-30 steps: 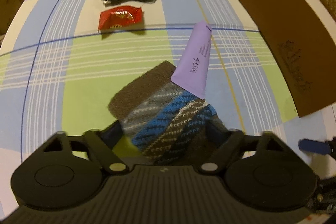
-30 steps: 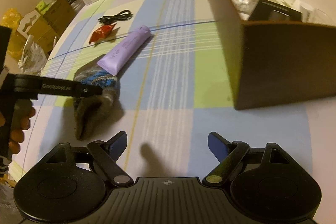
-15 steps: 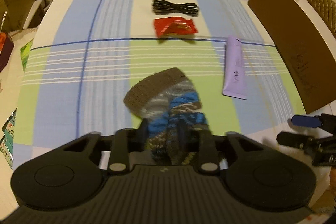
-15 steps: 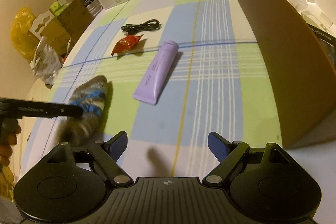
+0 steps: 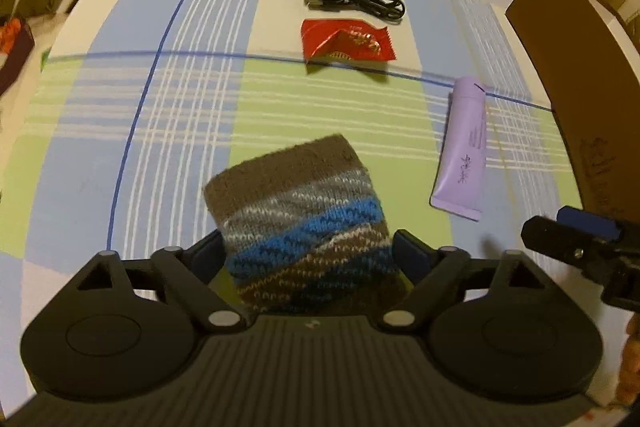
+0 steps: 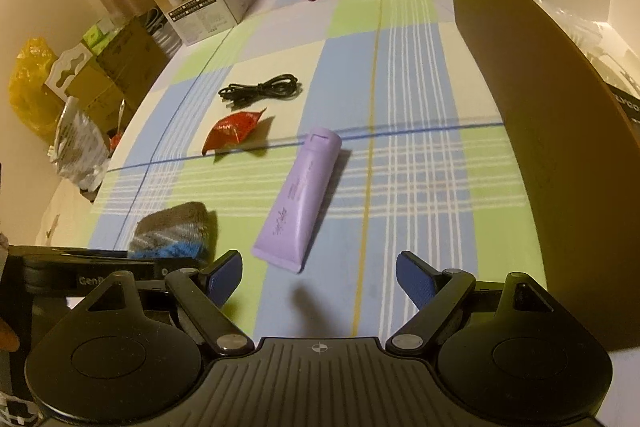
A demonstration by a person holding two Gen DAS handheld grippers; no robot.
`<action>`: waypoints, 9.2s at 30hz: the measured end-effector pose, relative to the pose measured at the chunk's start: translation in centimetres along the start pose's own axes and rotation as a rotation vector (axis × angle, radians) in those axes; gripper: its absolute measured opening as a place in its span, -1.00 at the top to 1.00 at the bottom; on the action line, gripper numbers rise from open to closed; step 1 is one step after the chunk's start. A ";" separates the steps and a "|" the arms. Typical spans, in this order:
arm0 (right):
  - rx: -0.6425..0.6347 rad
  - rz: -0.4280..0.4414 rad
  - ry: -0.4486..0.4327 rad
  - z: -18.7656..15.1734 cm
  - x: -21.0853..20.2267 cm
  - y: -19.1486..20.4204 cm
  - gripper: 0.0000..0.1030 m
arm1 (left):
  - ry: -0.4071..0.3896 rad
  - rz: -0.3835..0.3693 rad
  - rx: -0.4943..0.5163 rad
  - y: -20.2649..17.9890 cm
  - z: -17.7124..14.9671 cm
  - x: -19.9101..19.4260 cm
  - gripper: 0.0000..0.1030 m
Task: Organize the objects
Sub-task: 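Lift the sock with left tool while right tool grasps the purple tube, then carry the sock with left tool while right tool carries tube to box, then release the sock into box with left tool while right tool releases tube, then withdraw both open tools from the box back over the candy and cable, then grasp the red candy packet with left tool while right tool grasps black cable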
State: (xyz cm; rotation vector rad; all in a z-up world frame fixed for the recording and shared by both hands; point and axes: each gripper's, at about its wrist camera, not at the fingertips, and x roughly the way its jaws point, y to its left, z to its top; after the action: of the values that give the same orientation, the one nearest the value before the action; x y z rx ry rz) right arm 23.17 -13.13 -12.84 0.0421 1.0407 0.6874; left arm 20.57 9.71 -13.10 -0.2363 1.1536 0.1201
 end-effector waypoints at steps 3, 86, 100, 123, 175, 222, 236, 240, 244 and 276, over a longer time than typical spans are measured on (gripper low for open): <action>-0.002 -0.001 -0.001 0.7 1.0 0.3 -0.58 | -0.023 0.007 0.044 0.1 0.3 -0.2 0.06; 0.024 -0.093 -0.376 0.1 -20.5 -9.1 0.44 | -0.324 -0.286 0.349 -18.9 1.3 -13.2 0.49; -0.084 -0.166 -0.387 6.5 -21.0 -17.6 0.44 | -0.354 -0.304 0.384 -28.8 5.6 -10.5 0.49; -0.263 -0.242 -0.215 15.2 -10.9 -24.8 0.44 | -0.257 -0.128 0.378 -34.3 15.4 0.3 0.48; 0.004 -0.112 -0.322 8.4 -20.4 -21.8 -0.96 | -0.305 -0.164 0.361 -30.4 10.9 -6.6 -0.97; 0.028 -0.042 -0.169 -1.6 -18.8 -6.8 -0.96 | -0.200 -0.117 0.264 -17.9 -1.5 -12.6 -0.98; -0.021 0.005 -0.138 -1.5 -14.3 -0.1 -0.96 | -0.179 -0.042 0.183 -9.7 -1.9 -13.0 -0.98; -0.026 0.010 -0.124 -1.2 -12.6 1.5 -0.96 | -0.176 -0.020 0.167 -7.6 -1.7 -13.0 -0.98; -0.015 0.000 -0.119 -0.7 -10.9 2.5 -0.96 | -0.172 -0.008 0.153 -5.7 -1.5 -12.8 -0.98; 0.046 -0.134 -0.045 6.3 2.6 0.6 -0.96 | -0.238 -0.089 0.500 -1.0 8.4 -0.4 -0.56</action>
State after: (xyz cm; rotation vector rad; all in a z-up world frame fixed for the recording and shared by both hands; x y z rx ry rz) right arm 28.76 -9.48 -11.41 0.0269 1.0065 0.5387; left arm 28.10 10.82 -9.37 0.1673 0.9012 -0.2140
